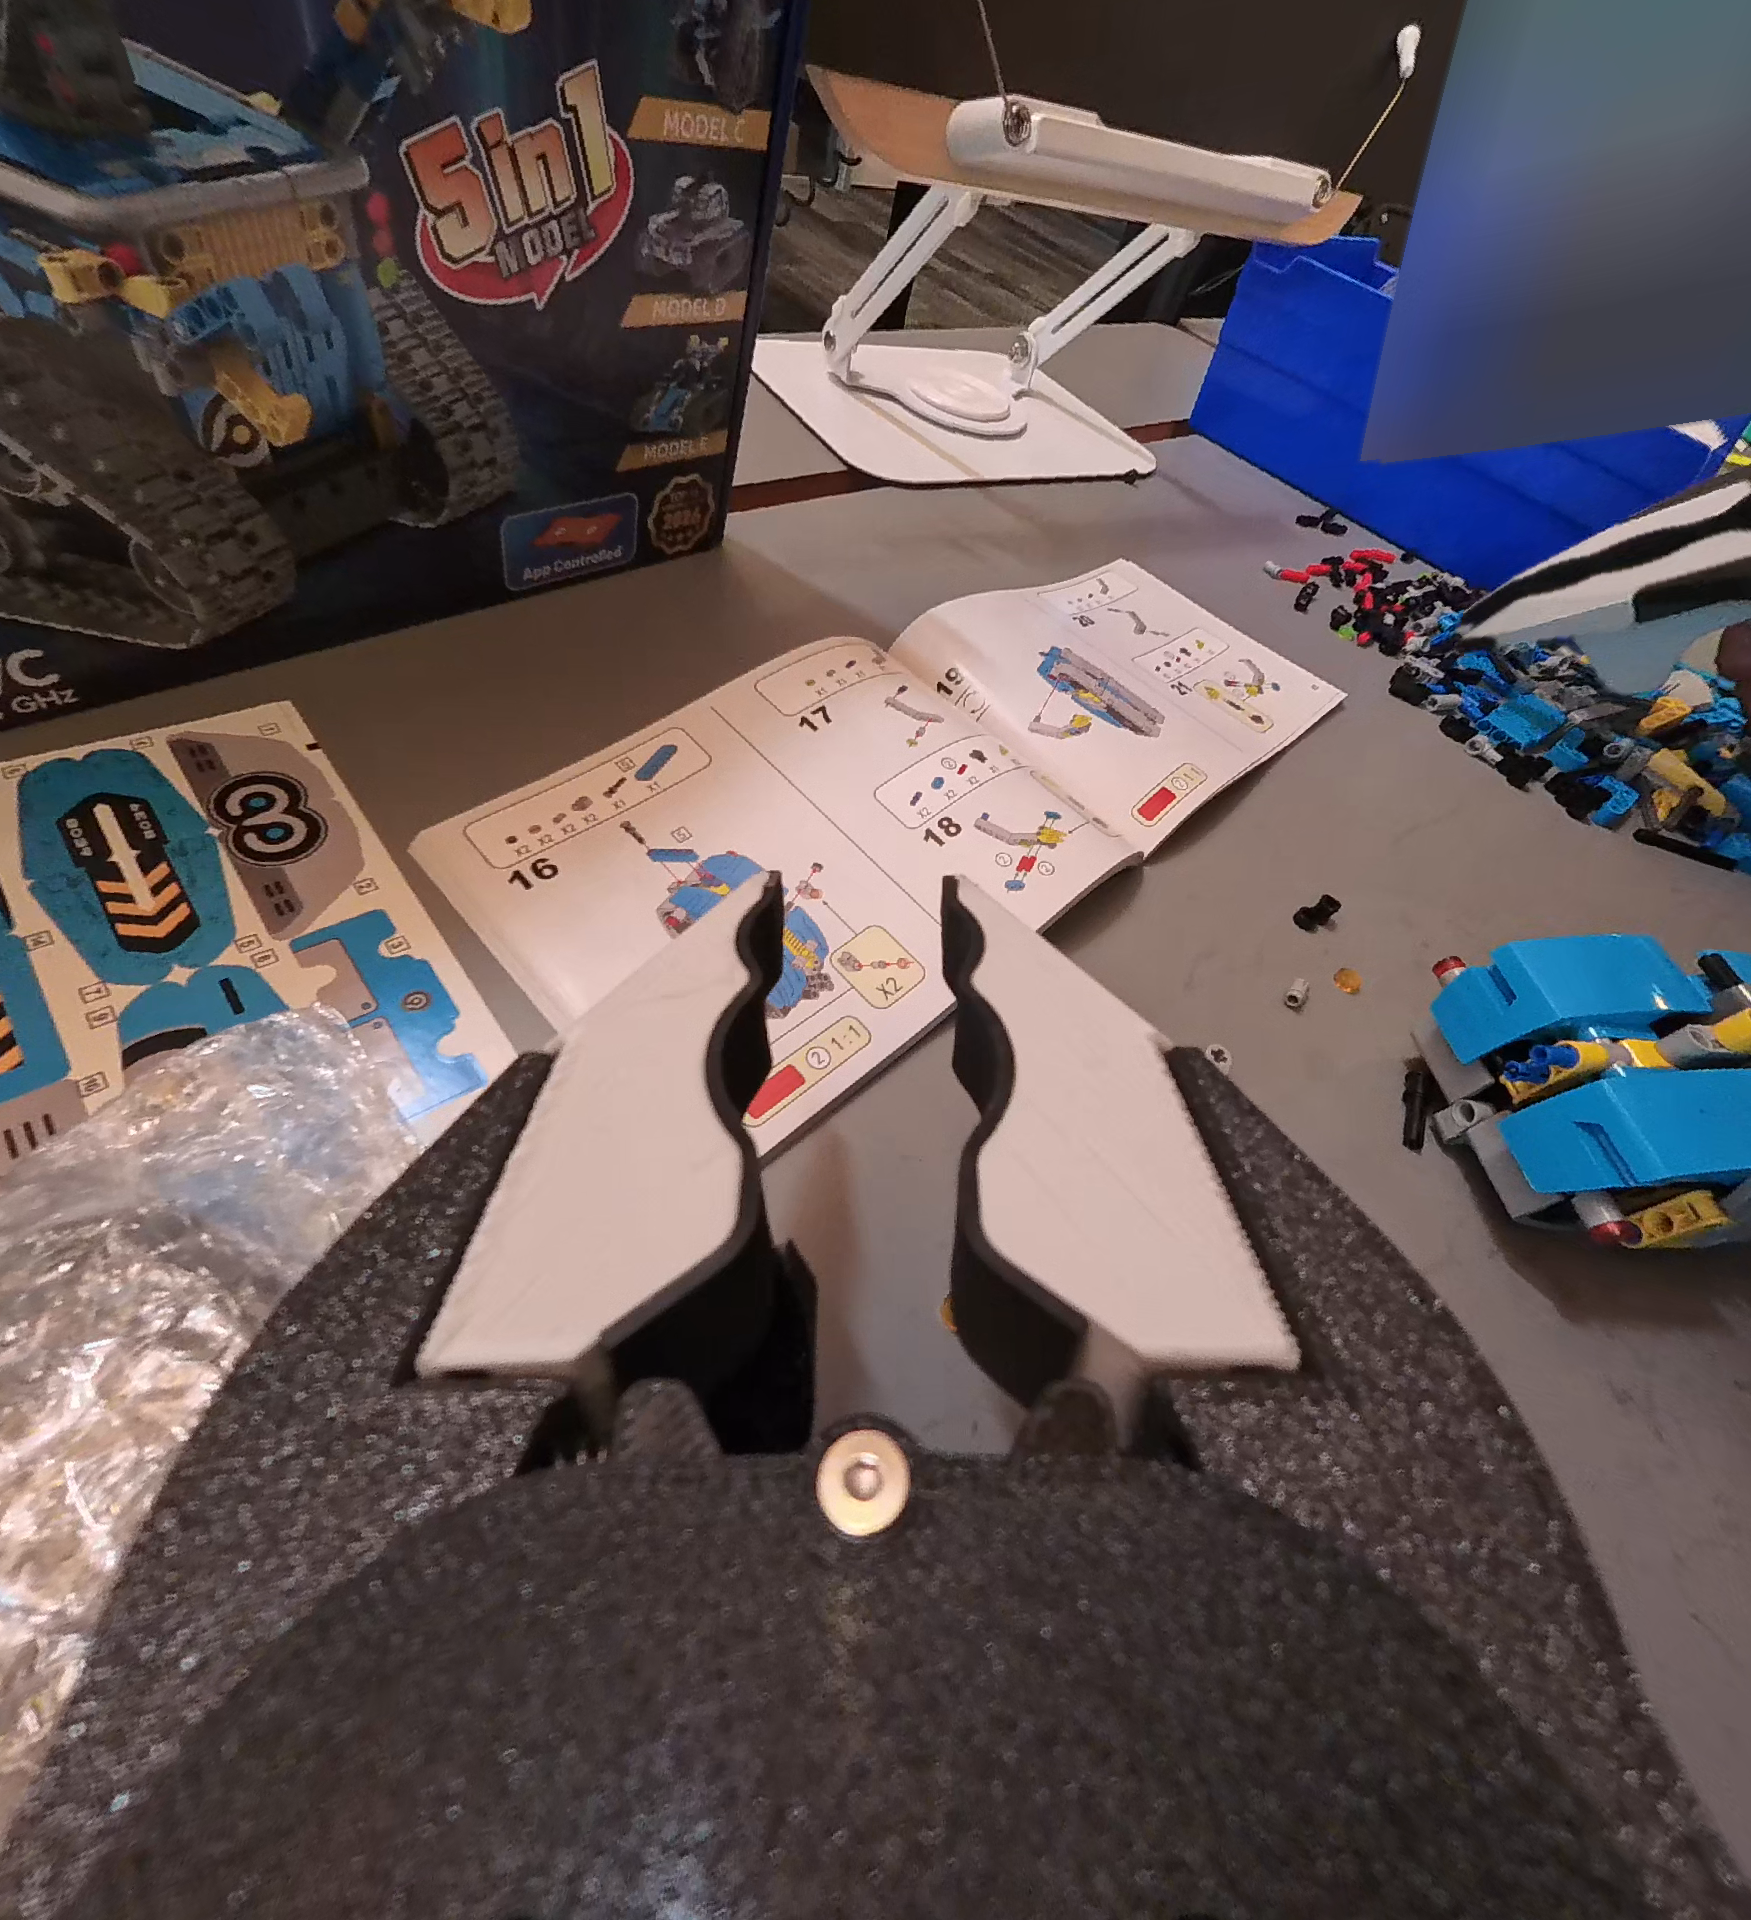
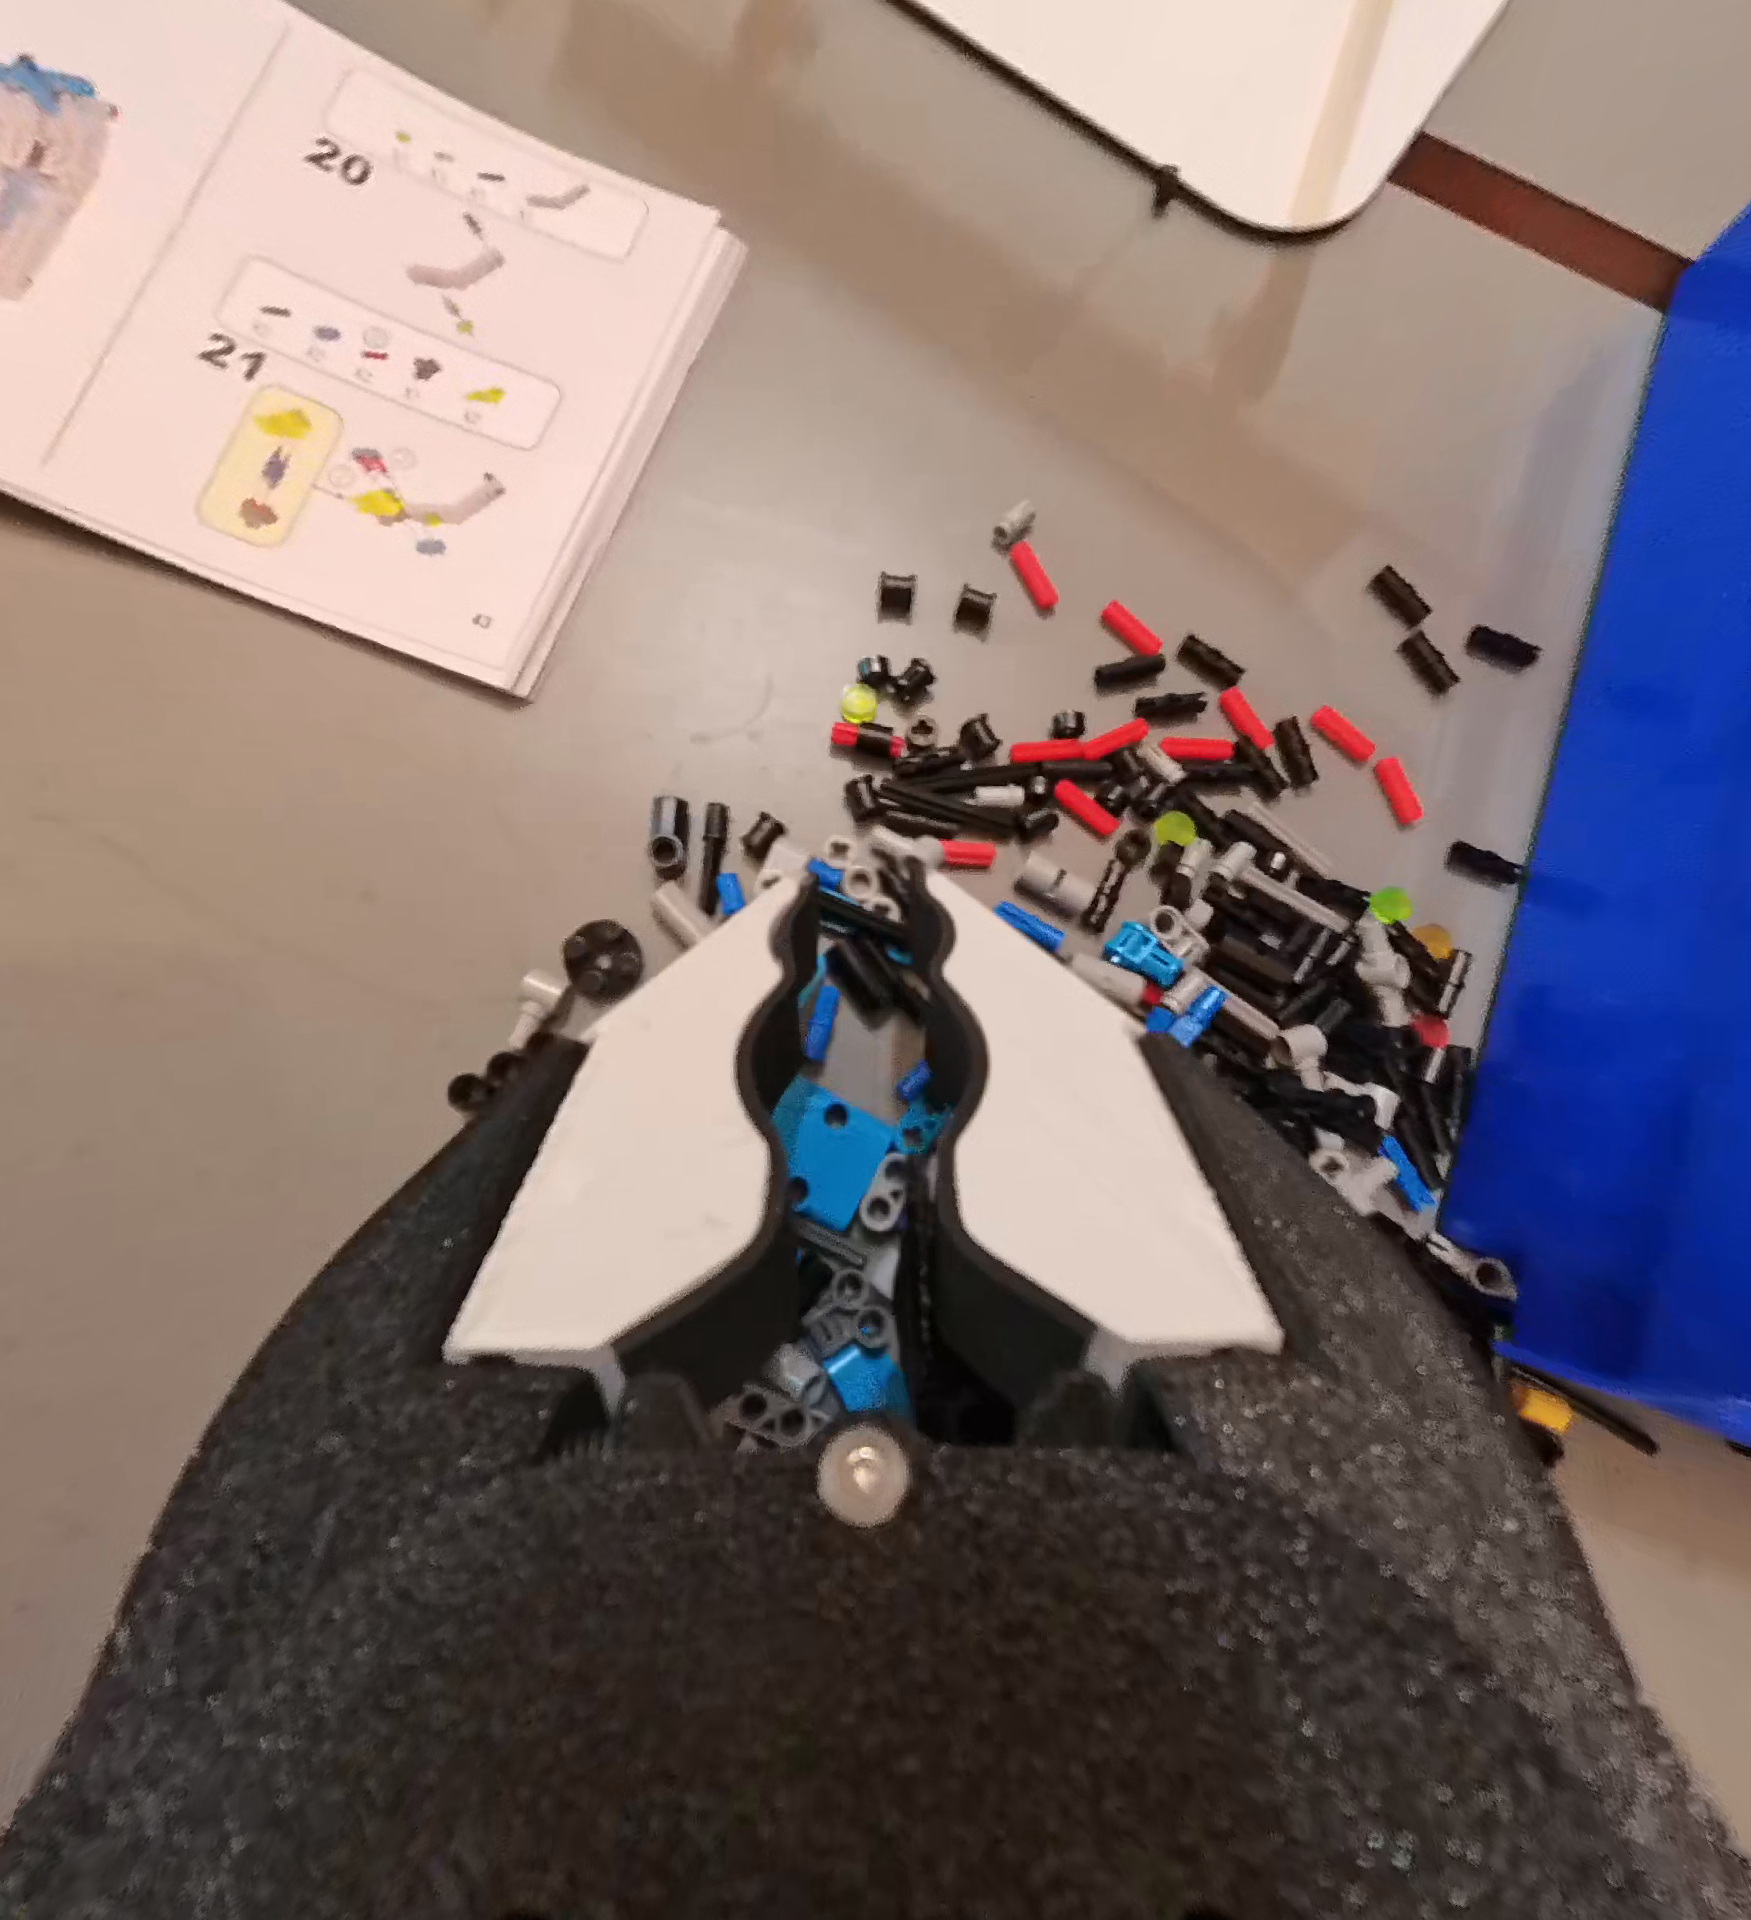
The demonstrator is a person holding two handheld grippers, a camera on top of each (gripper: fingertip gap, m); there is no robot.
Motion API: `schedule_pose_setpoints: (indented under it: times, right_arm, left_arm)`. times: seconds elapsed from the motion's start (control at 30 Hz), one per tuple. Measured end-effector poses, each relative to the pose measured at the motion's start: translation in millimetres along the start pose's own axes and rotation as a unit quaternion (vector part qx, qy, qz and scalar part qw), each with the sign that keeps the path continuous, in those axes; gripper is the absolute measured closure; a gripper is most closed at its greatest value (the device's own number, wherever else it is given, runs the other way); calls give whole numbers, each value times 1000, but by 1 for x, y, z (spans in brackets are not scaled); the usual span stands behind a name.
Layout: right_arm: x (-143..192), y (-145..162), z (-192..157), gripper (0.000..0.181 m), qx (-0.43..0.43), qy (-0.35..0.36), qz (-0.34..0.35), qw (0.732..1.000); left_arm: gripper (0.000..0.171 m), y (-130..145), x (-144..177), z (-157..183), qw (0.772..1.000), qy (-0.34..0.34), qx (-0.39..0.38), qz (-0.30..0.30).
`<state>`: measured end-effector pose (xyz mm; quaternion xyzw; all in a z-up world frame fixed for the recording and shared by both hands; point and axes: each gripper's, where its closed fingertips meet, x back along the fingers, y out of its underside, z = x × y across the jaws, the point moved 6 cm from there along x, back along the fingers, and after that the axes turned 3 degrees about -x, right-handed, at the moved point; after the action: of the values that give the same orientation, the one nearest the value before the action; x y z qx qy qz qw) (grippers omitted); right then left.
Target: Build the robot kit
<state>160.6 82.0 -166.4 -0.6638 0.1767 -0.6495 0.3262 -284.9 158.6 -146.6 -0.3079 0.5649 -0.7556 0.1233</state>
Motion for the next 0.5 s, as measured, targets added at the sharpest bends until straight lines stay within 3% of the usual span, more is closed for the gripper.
schedule_pose_setpoints:
  times: [0.13, 0.33, 0.5]
  right_arm:
    - [6, -1, 2, 165, -12, -12, 9, 1000]
    - [19, 6, -14, 164, -12, -127, 3, 992]
    - [14, 12, 18, 164, -61, -25, -17, 998]
  left_arm:
    - [142, 0, -1, 0, 1000, 2, 3, -1]
    - [142, 0, -2, 0, 1000, 2, 1, -3]
    - [142, 0, -3, 0, 1000, 3, 4, -5]
